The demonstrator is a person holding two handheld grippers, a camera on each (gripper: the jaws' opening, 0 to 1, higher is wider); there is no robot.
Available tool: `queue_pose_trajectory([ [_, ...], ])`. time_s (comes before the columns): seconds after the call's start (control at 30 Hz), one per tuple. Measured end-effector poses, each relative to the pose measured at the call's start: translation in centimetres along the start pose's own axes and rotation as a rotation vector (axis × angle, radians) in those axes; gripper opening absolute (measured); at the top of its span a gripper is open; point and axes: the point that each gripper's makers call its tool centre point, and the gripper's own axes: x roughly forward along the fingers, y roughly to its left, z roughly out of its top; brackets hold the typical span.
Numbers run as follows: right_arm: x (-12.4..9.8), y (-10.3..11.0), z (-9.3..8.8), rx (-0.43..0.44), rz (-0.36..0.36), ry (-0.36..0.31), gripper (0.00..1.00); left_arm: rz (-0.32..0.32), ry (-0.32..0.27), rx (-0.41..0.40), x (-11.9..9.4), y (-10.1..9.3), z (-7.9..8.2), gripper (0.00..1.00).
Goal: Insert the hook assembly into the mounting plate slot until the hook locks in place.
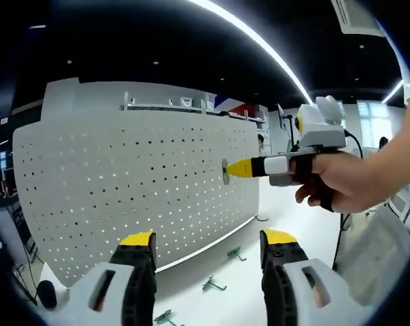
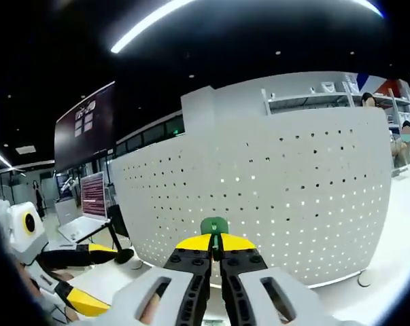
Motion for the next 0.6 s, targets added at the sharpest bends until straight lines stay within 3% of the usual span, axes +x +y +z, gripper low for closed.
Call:
queue_pose_trajectory([
  [0.1, 0.6, -0.1, 0.8, -0.001, -0.009, -0.028, 0.01, 0.007, -0.026, -0.023, -0.1, 0.2, 0.4, 0.63],
  [0.6, 4.0, -0.6, 4.5, -0.022, -0.067, -0.106, 0.01, 0.027, -0.036, -0.026, -0.5, 1.0, 0.4, 0.63],
])
